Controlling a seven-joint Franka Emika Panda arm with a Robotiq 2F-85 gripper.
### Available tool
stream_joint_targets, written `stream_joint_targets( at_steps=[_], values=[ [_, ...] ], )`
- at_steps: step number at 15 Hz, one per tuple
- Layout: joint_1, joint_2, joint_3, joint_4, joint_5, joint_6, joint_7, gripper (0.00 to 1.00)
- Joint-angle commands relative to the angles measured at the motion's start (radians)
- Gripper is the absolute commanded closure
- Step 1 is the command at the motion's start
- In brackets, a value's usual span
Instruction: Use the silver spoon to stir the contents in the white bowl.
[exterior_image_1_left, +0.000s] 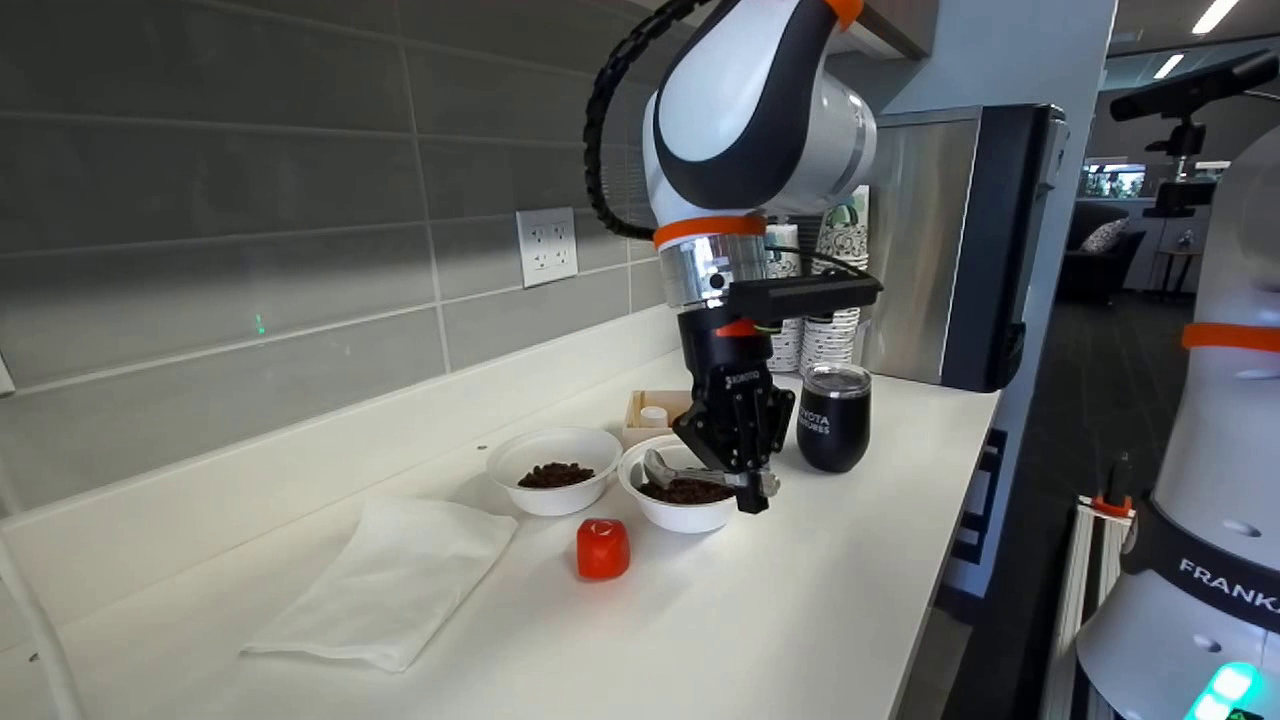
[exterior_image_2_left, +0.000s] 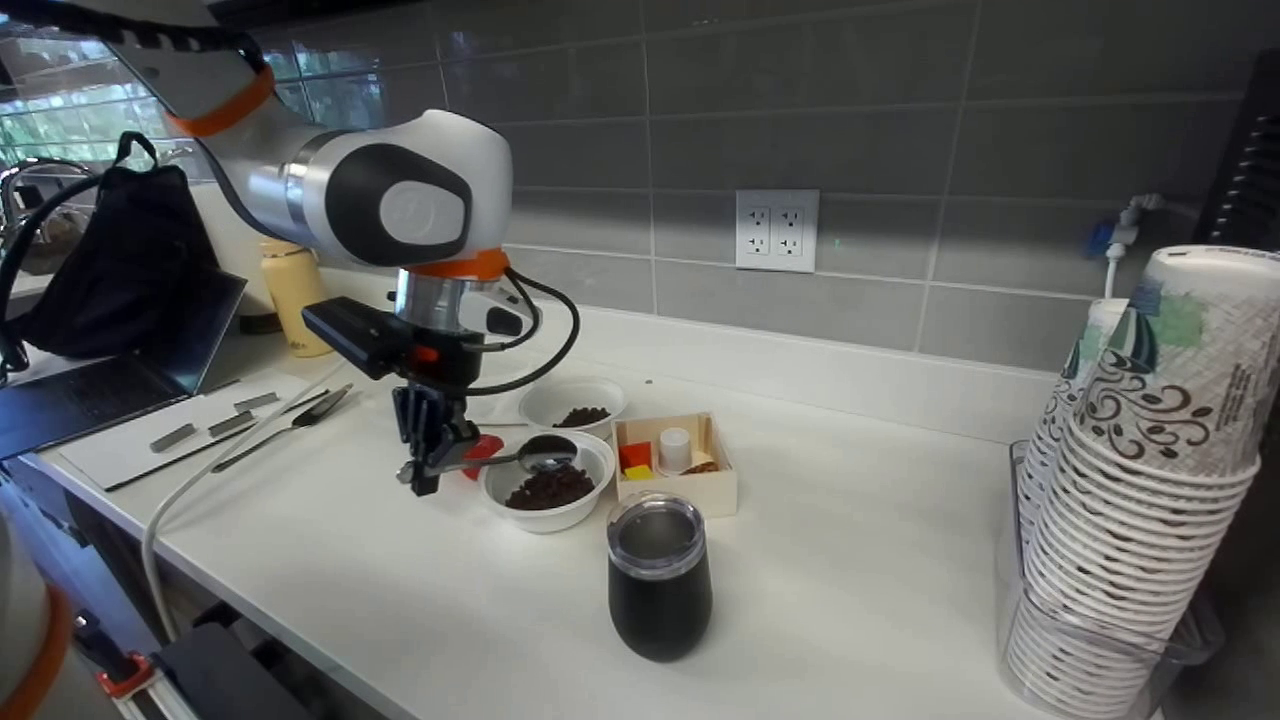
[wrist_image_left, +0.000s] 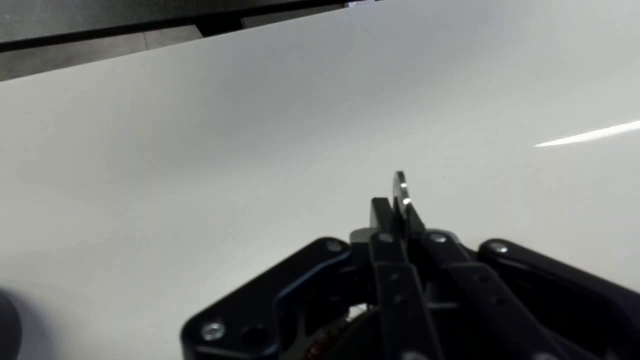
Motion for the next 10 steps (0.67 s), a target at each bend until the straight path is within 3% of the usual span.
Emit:
stream_joint_targets(
  at_steps=[1,5,10],
  values=[
    [0.014,0.038,-0.026,0.000,0.121,0.033,-0.134,0.99],
    [0.000,0.080,-0.042,-0.001,0.201,0.021,-0.211,0.99],
    [-0.026,0.058,-0.056,-0.001,0.173,-0.035,-0.151,0.99]
  ],
)
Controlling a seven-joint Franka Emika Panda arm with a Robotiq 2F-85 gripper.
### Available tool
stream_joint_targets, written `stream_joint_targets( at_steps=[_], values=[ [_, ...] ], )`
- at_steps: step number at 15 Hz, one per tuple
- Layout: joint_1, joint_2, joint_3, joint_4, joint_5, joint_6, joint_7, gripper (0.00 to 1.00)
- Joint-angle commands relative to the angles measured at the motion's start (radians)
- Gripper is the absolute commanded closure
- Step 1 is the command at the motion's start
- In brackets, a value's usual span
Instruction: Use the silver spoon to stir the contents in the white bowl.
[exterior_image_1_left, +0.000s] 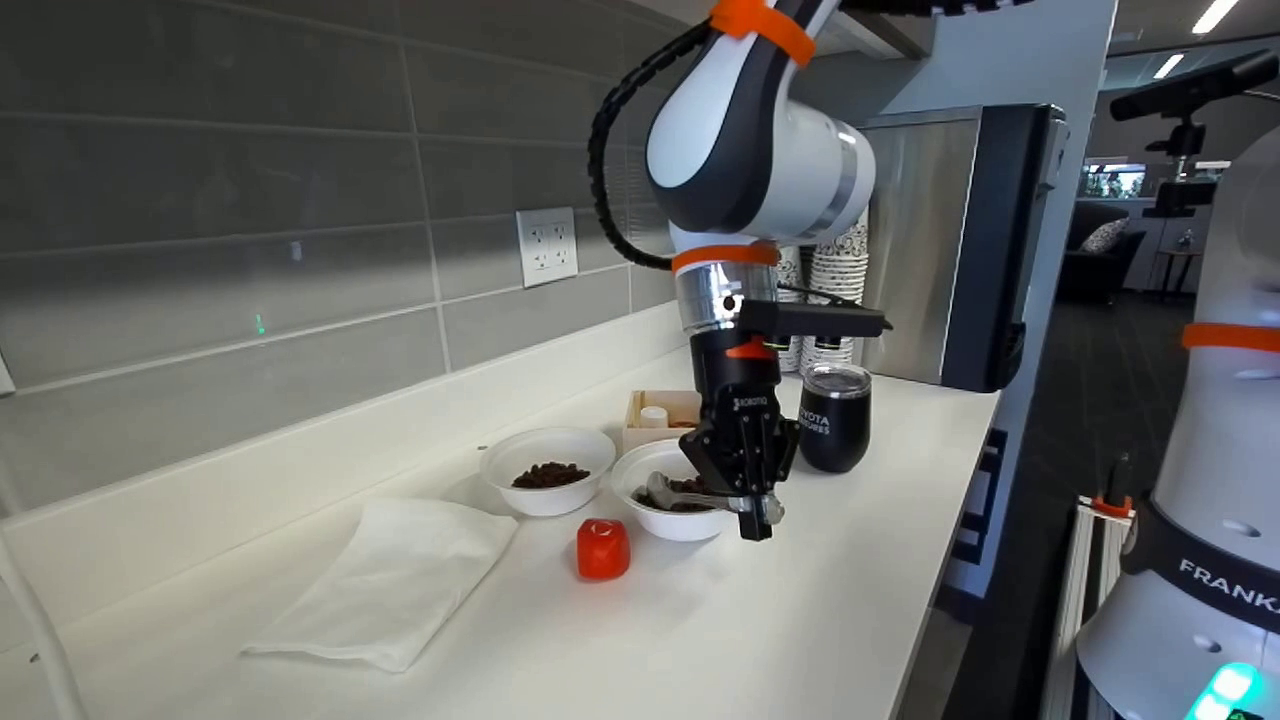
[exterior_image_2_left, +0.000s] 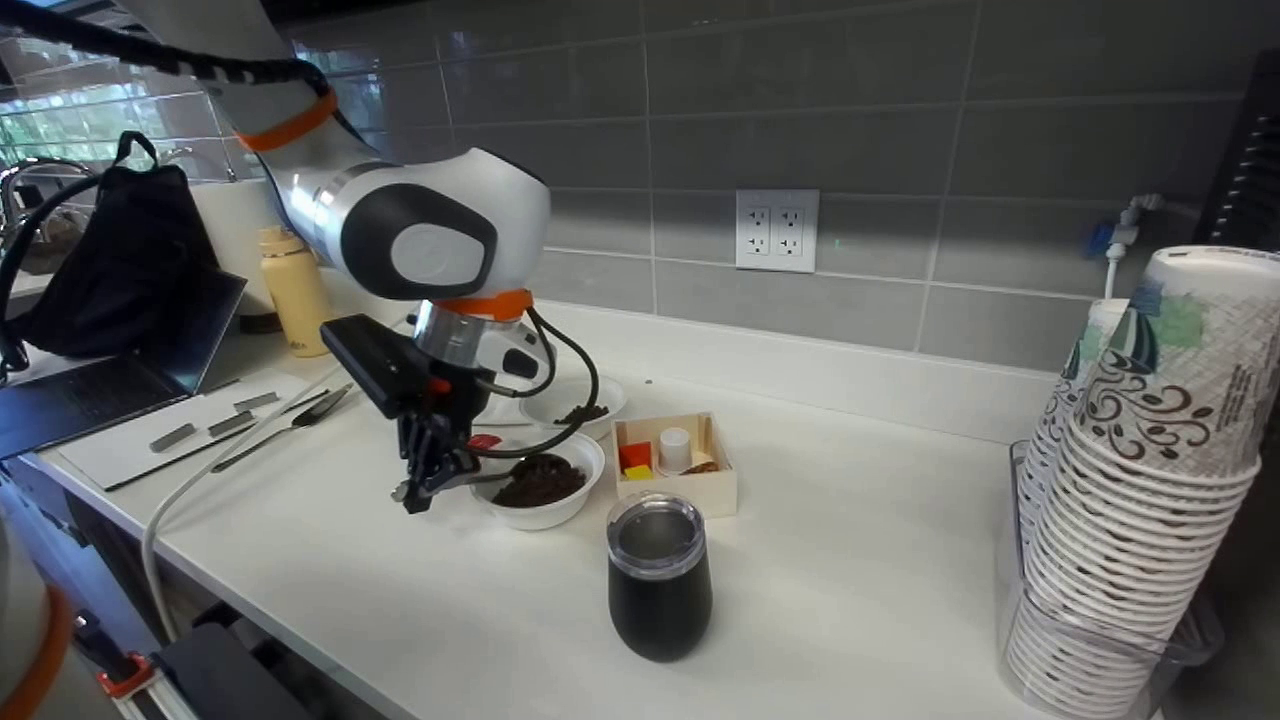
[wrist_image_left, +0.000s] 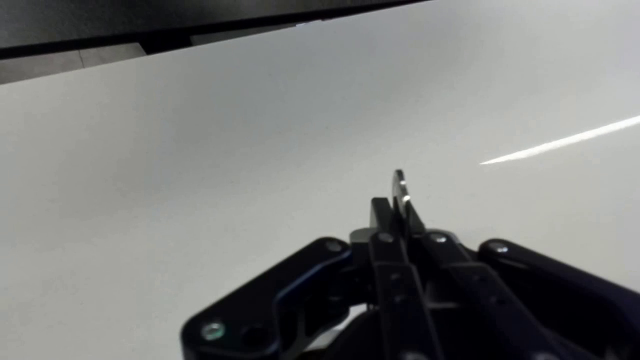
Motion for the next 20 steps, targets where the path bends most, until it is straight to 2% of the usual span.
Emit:
stream_joint_targets(
  at_steps=[1,6,10,15,20],
  values=[
    [-0.023,-0.032,-0.011,0.001,-0.008,-0.057,0.038,0.99],
    [-0.033,-0.064,-0.011,0.004,-0.025,-0.149,0.071,0.99],
    [-0.027,-0.074,-0.009,0.006,-0.024,-0.258,0.037,0.99],
    [-0.048,-0.085,-0.020,0.007,-0.059,-0.386,0.063,0.99],
    [-0.095,-0.073,-0.039,0.007,-0.109,-0.398,0.154,0.99]
  ],
)
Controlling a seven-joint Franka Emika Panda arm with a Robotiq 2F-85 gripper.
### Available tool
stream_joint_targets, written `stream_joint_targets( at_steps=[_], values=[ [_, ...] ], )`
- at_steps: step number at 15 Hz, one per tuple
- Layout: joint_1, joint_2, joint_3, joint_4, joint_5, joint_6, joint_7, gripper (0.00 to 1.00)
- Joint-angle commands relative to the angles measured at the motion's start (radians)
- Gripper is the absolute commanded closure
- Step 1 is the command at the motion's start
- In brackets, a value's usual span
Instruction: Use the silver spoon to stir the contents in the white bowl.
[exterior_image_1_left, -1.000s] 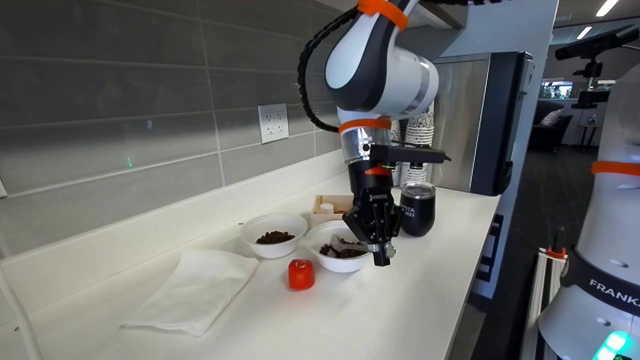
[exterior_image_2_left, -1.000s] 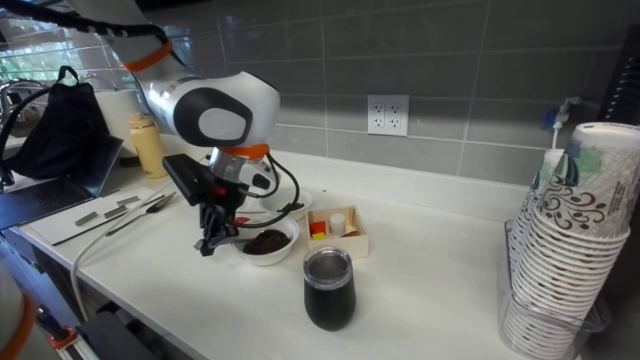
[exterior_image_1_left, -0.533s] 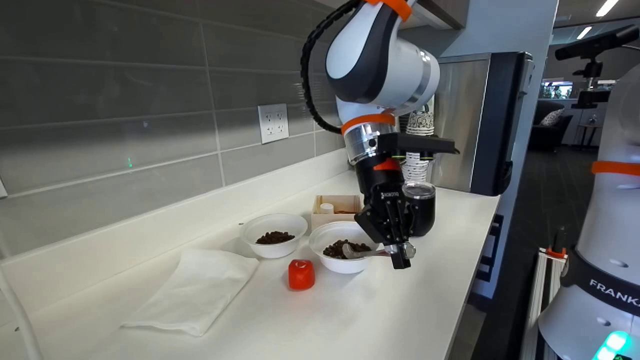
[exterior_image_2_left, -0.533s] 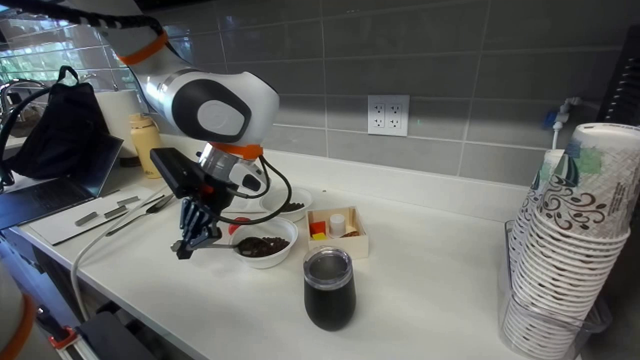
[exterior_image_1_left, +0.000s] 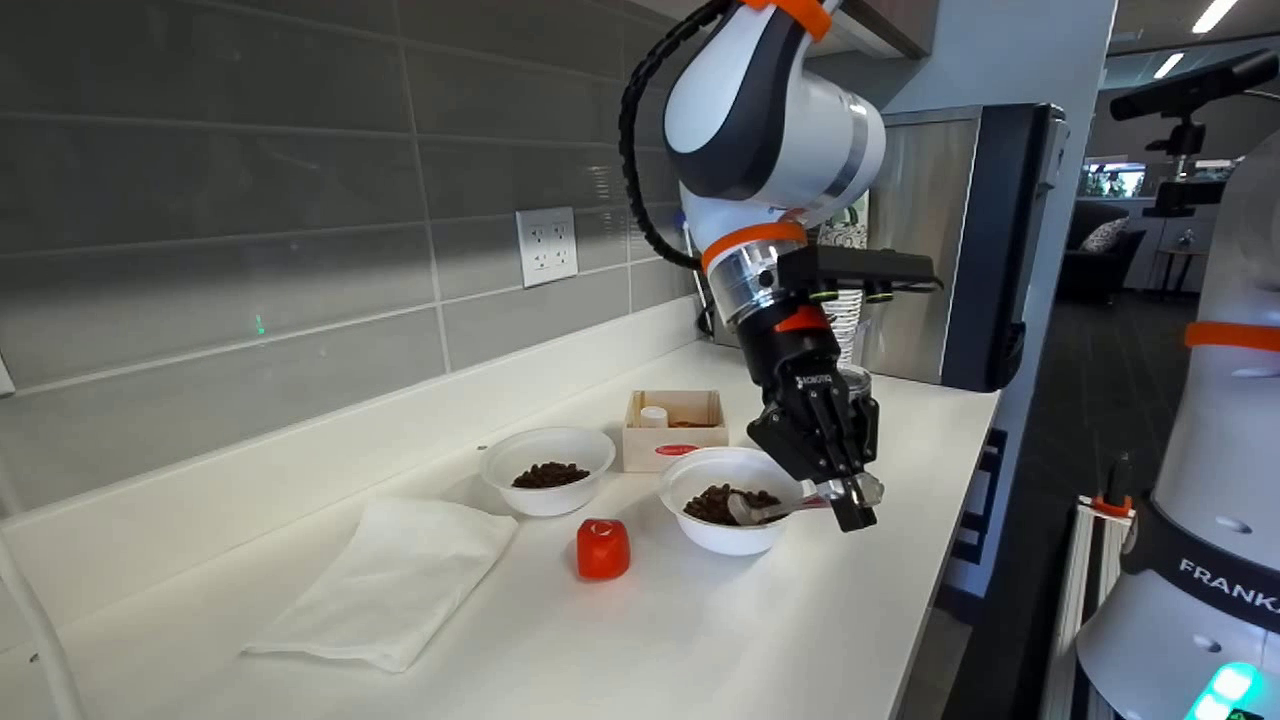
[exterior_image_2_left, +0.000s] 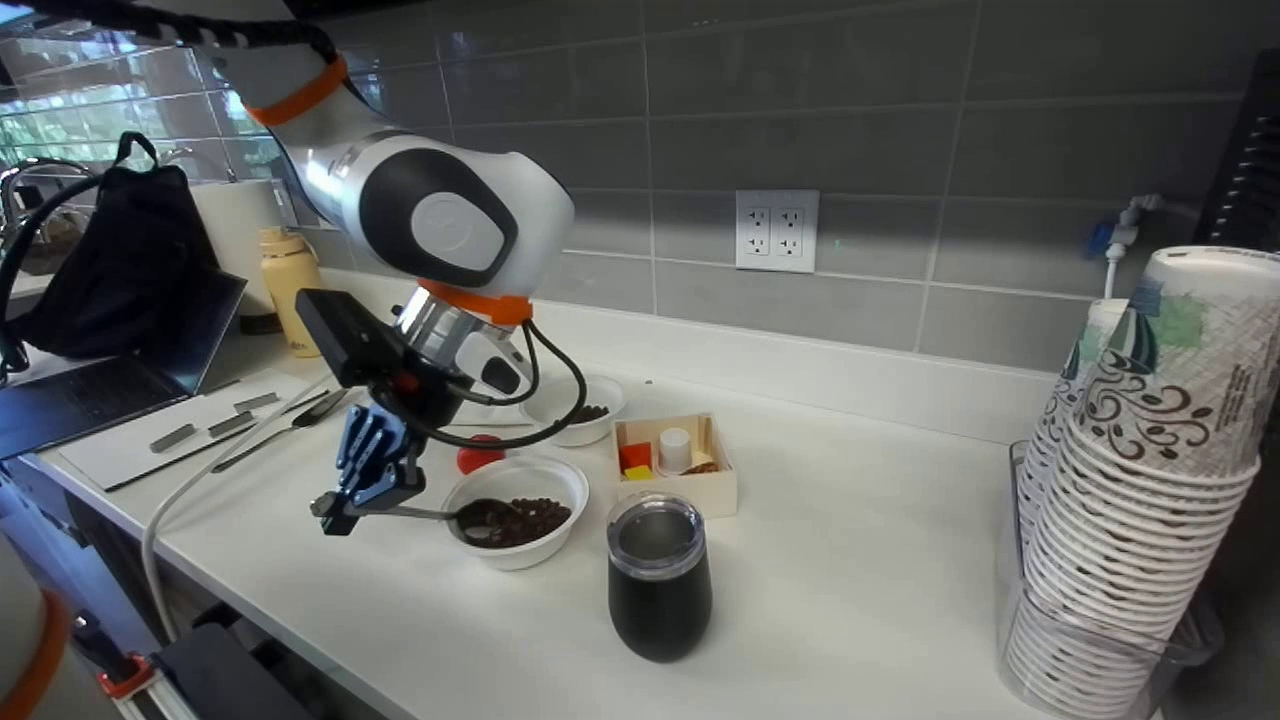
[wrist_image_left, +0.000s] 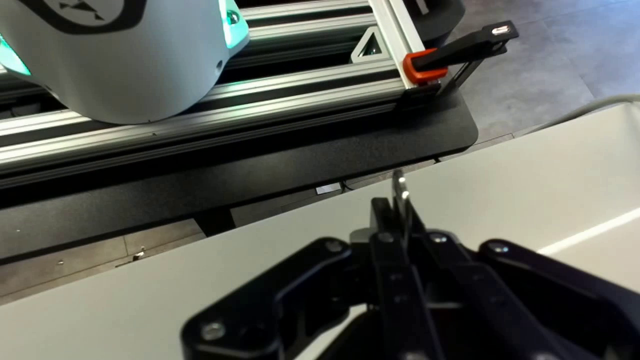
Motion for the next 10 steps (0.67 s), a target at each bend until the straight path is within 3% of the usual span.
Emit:
stream_joint_targets(
  at_steps=[1,7,10],
  values=[
    [-0.040,-0.006,-0.010,0.002,-0.061,-0.013,0.109,0.99],
    [-0.052,-0.016,0.005,0.003,-0.132,0.029,0.232,0.99],
    [-0.031,-0.006,0.018,0.003,-0.122,0.102,0.185,0.99]
  ],
)
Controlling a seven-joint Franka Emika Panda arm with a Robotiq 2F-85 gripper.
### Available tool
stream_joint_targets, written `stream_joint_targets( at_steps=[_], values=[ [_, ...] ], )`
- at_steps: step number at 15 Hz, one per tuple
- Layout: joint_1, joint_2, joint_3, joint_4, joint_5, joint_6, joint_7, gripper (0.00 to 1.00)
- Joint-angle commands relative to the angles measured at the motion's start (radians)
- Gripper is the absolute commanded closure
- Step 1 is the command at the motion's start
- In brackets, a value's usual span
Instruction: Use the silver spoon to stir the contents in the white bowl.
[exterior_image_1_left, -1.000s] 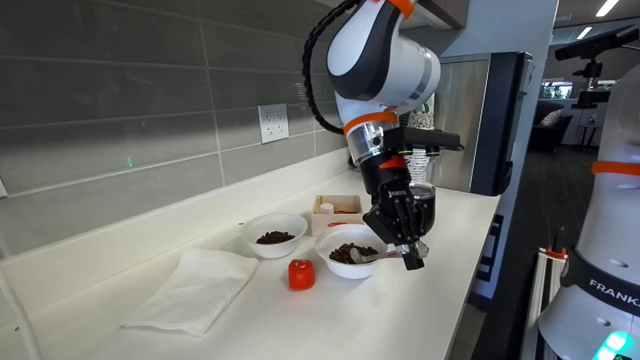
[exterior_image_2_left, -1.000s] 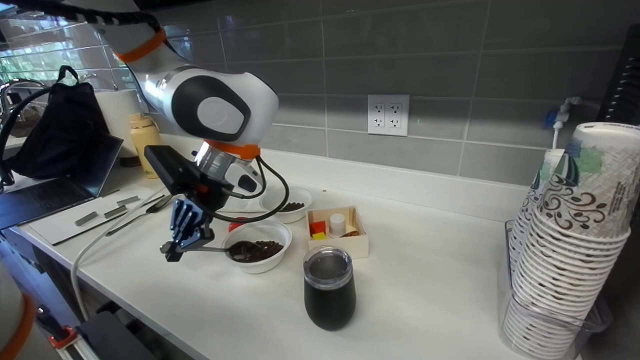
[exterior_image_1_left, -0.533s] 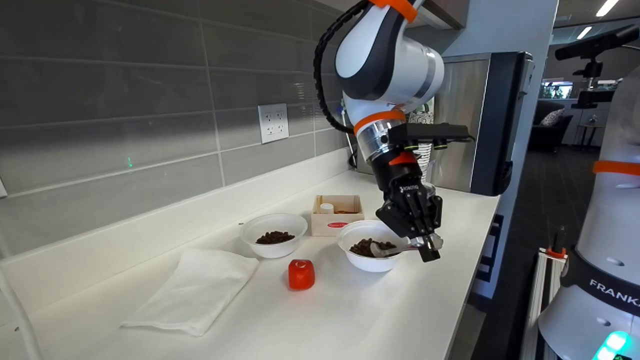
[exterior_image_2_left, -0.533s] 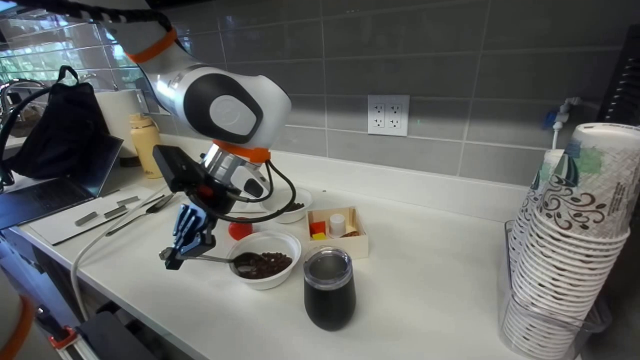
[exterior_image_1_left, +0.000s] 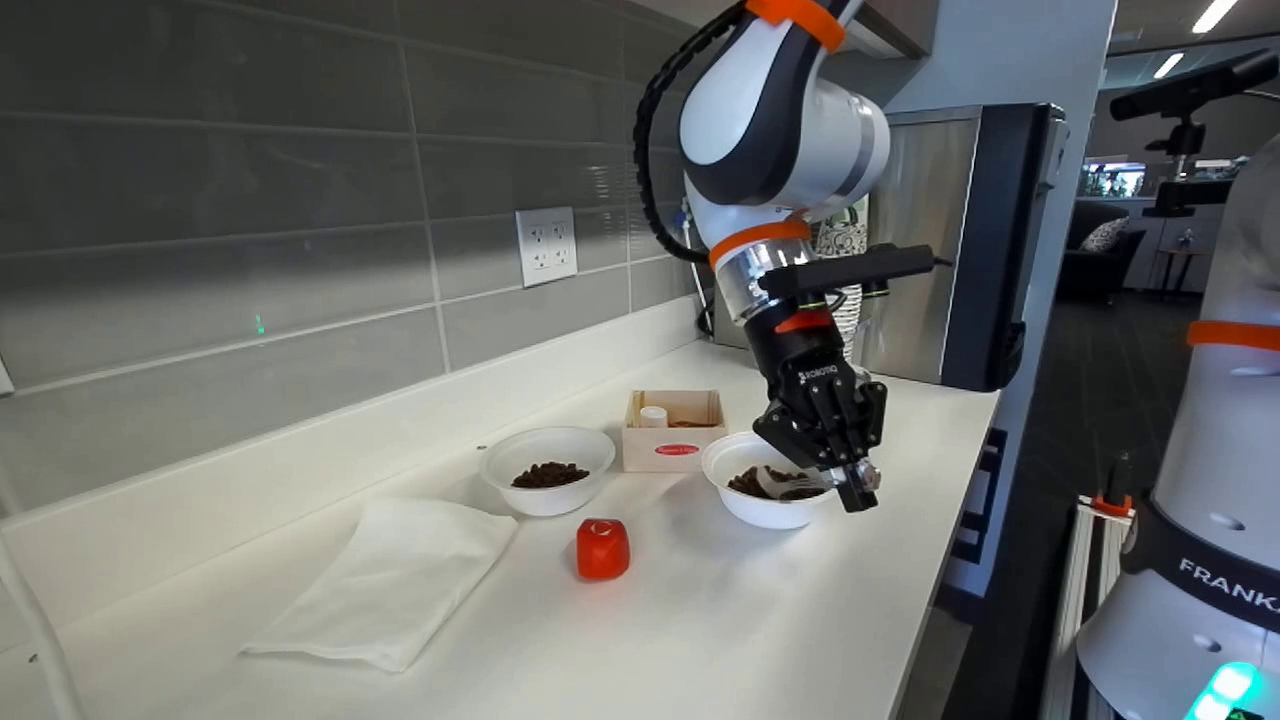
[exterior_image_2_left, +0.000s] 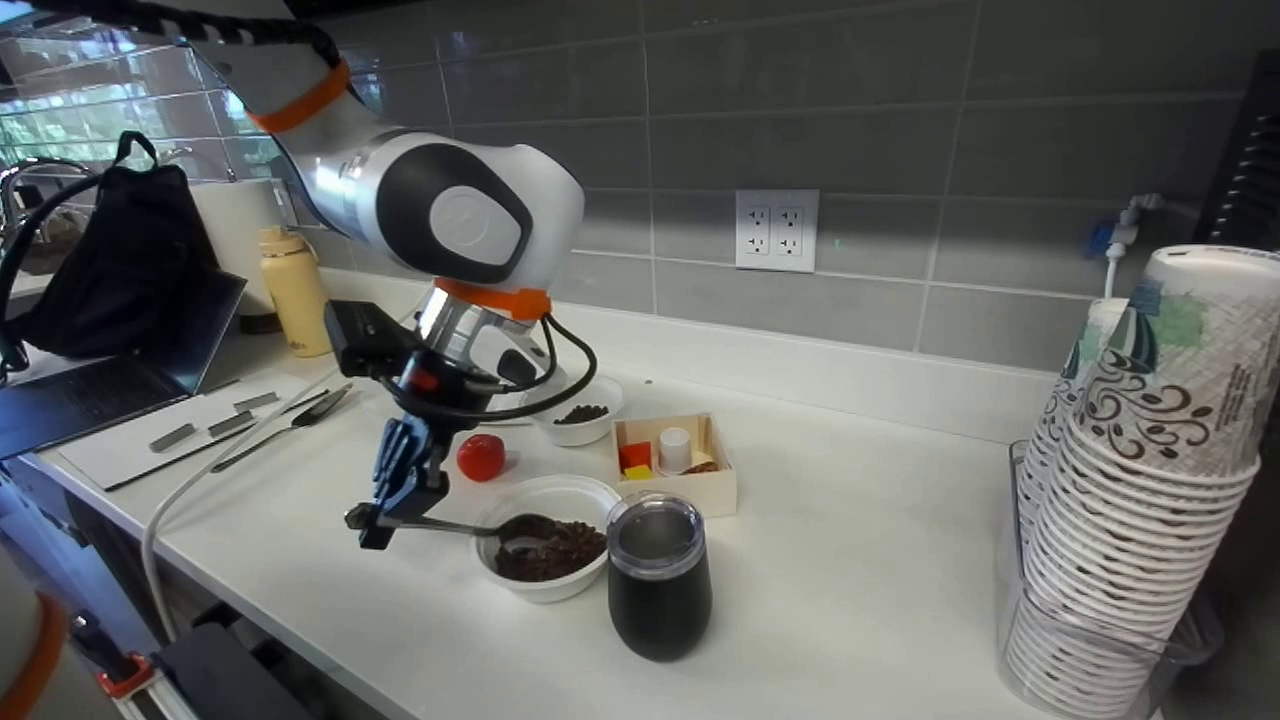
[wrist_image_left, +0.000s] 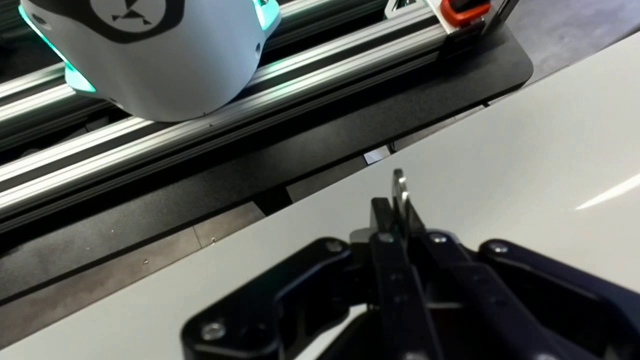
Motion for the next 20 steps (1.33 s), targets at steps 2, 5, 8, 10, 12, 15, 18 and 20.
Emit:
stream_joint_targets(
  at_steps=[2,5,8,10,12,15,18,20],
  values=[
    [0.034,0.006,0.023,0.003,0.027,0.116,-0.069,0.99],
    [0.072,0.027,0.037,0.000,0.095,0.190,-0.156,0.99],
    [0.107,0.051,0.050,0.011,0.163,0.223,-0.246,0.99],
    [0.127,0.061,0.062,0.023,0.192,0.214,-0.288,0.99],
    [0.143,0.052,0.077,0.028,0.192,0.181,-0.294,0.99],
    [0.150,-0.011,0.096,0.015,0.149,0.094,-0.215,0.99],
    [0.147,-0.067,0.104,0.008,0.129,-0.018,-0.140,0.99],
    [0.141,-0.086,0.101,0.009,0.130,-0.082,-0.111,0.99]
  ],
)
